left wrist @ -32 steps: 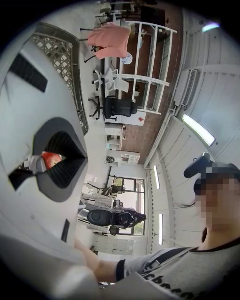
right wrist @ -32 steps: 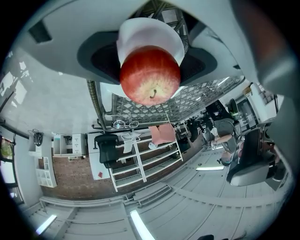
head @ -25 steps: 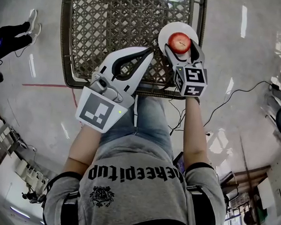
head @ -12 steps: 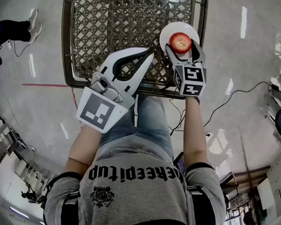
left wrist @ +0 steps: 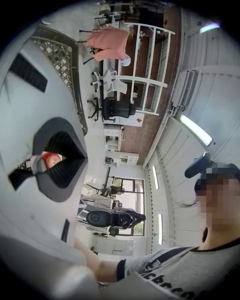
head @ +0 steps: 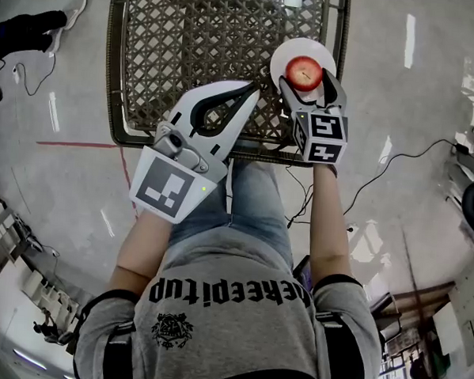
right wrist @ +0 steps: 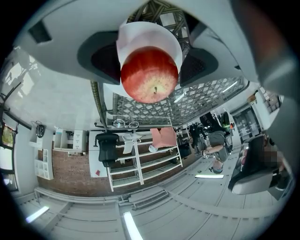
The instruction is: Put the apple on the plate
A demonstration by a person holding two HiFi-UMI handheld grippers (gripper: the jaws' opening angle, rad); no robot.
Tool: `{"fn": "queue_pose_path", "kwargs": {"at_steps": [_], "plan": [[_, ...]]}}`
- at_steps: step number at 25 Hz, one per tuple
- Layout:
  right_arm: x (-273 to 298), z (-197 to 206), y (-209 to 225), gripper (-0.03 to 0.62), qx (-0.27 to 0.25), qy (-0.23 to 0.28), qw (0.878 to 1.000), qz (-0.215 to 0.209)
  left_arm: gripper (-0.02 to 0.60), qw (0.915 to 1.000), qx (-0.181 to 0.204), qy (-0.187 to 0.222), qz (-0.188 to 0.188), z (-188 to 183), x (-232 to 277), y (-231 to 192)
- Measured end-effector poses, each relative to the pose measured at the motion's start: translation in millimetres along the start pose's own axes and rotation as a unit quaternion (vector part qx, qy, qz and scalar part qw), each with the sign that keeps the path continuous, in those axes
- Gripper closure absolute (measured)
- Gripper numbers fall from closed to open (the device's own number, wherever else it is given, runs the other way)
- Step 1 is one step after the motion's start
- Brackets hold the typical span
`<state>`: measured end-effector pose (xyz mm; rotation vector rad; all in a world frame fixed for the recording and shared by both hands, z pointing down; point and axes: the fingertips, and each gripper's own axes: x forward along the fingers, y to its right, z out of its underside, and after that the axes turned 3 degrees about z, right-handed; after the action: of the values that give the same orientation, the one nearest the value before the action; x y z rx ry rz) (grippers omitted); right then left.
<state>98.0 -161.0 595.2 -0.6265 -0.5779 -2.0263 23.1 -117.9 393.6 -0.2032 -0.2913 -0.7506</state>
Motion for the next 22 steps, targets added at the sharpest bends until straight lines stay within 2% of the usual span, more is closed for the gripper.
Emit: {"fn": "queue_pose_path", "kwargs": {"at_steps": [7, 12, 18, 22], "plan": [[-11.3, -8.9, 0.1, 0.207, 0.0, 0.015, 1.0, 0.009, 0.56, 1.0, 0.004, 0.007, 0.002, -4.7, -7.2, 4.9], [-32.3, -22.9, -11.1, 0.216, 0.002, 0.031, 0.999, 0.013, 0.561, 0.9997, 0.007, 0.016, 0.018, -14.8, -18.0, 10.3], [-59.7, -38.8, -22.8, 0.393, 0.012, 0.057, 0.998, 0.03, 0.561, 0.9988, 0.011, 0.027, 0.04, -26.8, -28.8, 12.4], [-77.0, -53.1, -36.4, 0.49, 0.012, 0.078, 0.996, 0.038, 0.561, 0.998, 0.016, 0.034, 0.052, -32.8, -39.8, 9.5]]}}
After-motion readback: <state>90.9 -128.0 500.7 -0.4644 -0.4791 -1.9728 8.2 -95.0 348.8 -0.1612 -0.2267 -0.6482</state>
